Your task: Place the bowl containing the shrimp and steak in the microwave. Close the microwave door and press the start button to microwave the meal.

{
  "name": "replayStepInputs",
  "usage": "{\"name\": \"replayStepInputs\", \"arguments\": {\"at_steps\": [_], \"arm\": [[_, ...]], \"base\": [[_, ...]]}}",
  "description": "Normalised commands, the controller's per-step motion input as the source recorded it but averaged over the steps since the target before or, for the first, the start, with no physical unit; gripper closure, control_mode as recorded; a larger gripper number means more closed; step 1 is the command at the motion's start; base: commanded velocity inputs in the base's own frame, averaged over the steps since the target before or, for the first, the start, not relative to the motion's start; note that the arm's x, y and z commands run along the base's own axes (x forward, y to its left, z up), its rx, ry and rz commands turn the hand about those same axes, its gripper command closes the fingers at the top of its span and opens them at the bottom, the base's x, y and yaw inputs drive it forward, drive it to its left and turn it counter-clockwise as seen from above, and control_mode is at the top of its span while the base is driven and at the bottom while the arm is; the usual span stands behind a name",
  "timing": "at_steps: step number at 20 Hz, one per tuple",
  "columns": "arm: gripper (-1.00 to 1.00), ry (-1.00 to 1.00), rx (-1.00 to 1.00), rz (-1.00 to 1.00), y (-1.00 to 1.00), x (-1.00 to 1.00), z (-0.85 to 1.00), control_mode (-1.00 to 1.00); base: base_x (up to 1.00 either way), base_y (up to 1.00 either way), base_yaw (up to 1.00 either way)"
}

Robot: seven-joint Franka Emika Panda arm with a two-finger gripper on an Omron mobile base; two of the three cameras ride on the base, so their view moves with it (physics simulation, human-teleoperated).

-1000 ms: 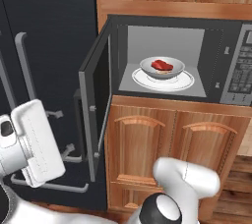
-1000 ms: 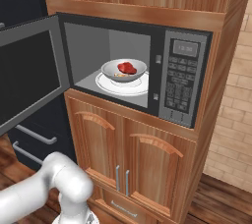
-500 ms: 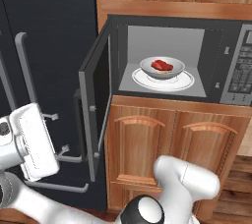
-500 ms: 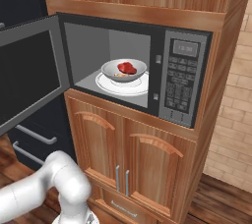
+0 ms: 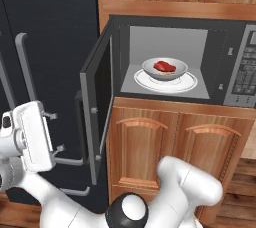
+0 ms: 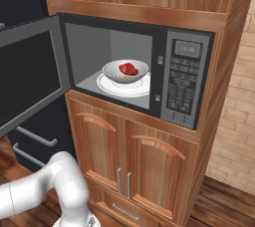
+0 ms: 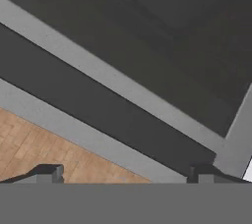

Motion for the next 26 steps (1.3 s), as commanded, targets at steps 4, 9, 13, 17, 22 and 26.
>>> {"name": "replayStepInputs", "arguments": {"at_steps": [4, 9, 13, 17, 22, 26], "arm": [[-1.0, 0.09, 0.03, -0.02, -0.47, 0.5, 0.0, -1.0], [-1.0, 0.01, 0.11, 0.21, -0.8, 0.35, -0.21, -1.0], [-1.0, -0.01, 0.16, 0.32, -0.97, 0.23, -0.11, -1.0], [-1.0, -0.08, 0.19, 0.32, -1.0, -0.03, 0.0, -1.0], [-1.0, -0.16, 0.21, 0.35, -1.0, -0.09, 0.0, -1.0], [-1.0, -0.22, 0.22, 0.39, -1.0, -0.19, 0.01, -1.0]], "base": [[0.0, 0.0, 0.0], [0.0, 0.0, 0.0], [0.0, 0.0, 0.0], [0.0, 0.0, 0.0], [0.0, 0.0, 0.0], [0.0, 0.0, 0.0]]}}
